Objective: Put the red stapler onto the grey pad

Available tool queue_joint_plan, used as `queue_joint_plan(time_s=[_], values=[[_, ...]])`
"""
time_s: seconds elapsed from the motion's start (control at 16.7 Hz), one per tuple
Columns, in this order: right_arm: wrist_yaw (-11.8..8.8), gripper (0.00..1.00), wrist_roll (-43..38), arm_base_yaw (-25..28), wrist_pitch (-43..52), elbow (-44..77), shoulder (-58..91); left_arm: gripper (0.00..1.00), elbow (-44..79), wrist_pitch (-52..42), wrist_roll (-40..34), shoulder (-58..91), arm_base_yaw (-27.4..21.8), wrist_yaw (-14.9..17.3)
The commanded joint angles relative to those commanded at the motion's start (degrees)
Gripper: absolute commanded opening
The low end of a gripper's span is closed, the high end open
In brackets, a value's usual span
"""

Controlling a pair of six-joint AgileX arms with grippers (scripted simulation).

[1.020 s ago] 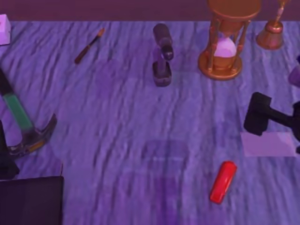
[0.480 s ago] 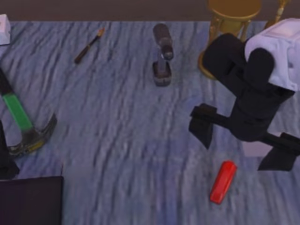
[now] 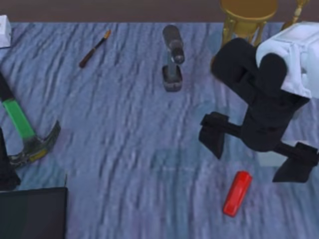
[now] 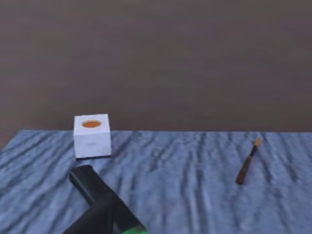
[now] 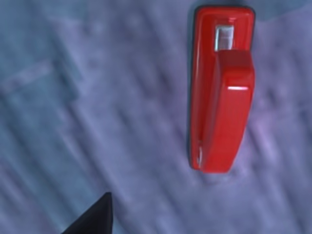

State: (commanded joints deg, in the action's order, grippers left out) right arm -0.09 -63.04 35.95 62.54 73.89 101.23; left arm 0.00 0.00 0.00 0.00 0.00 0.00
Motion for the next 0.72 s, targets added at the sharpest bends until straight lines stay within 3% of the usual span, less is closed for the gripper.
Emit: queue_joint_plan(time_s=[0.48, 0.72], values=[[0.0, 1.00, -0.3, 0.3, -18.9, -11.0, 7.5, 1.00, 0.0, 0.0, 0.0, 0.0, 0.0, 0.0], [0.0, 1.00, -0.4, 0.4, -21.1, -12.5, 8.6, 1.00, 0.0, 0.0, 0.0, 0.0, 0.0, 0.0]])
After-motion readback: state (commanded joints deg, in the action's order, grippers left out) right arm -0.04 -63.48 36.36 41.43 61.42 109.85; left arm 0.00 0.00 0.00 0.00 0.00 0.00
